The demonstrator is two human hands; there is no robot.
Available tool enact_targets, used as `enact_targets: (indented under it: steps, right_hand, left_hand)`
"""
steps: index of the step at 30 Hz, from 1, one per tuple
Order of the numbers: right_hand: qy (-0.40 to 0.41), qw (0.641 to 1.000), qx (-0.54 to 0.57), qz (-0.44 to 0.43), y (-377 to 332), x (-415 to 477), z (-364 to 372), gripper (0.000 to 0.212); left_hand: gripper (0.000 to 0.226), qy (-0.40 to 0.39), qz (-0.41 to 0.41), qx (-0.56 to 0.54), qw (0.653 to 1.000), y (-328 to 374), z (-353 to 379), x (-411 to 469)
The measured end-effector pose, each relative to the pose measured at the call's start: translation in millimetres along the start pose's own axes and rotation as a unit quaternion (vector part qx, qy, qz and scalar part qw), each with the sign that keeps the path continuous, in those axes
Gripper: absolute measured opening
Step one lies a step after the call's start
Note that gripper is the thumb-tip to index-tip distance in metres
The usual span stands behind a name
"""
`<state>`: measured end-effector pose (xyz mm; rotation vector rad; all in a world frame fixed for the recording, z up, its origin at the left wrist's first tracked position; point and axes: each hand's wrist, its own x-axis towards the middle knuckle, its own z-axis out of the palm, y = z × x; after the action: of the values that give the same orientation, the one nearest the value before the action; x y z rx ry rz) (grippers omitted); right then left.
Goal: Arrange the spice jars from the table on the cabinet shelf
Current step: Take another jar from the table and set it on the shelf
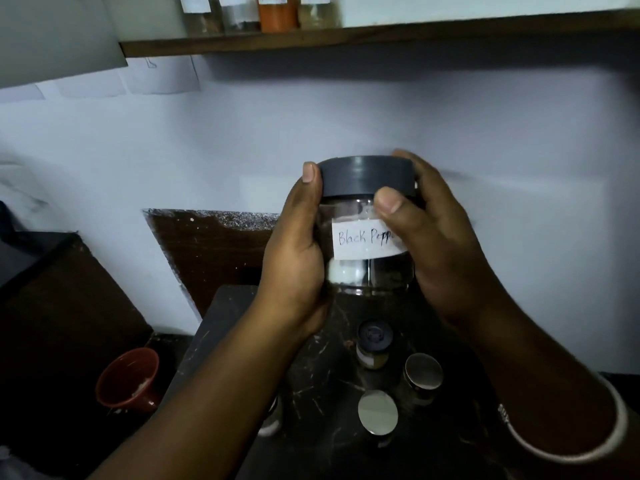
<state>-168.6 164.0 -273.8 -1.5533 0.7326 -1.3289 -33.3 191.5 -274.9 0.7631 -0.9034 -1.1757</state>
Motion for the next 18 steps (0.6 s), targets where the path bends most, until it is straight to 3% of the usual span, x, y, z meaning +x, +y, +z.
enact_targets:
  steps: [3,8,12,15,18]
  right_hand:
    - [0.018,0.994,-0.104,-0.035,-22.8,20.2,-6.3,0.093]
    - [0.021,0.978,-0.178,-0.109,-61.0,58.9,-11.9,0.063]
    - [0.04,0.967,-0.21,-0.135,-89.0,100.7,-18.8,0.064]
    - [0.06,0.958,-0.241,-0.146,-111.9,142.0,-27.4,0.069]
    - [0.091,0.952,-0.258,-0.137,-131.5,198.2,-37.4,0.064]
  left_hand:
    - [0.076,-0.02,0.025,0.012,0.999,15.2,9.3,21.3]
    - [0.069,-0.042,0.075,0.048,0.995,42.7,28.9,60.8]
    - [0.059,-0.064,0.137,0.09,0.984,72.8,44.8,102.2]
    - [0.053,-0.083,0.239,0.18,0.95,101.3,53.6,148.6]
    - [0.039,0.047,0.36,0.33,0.871,125.3,48.3,210.0]
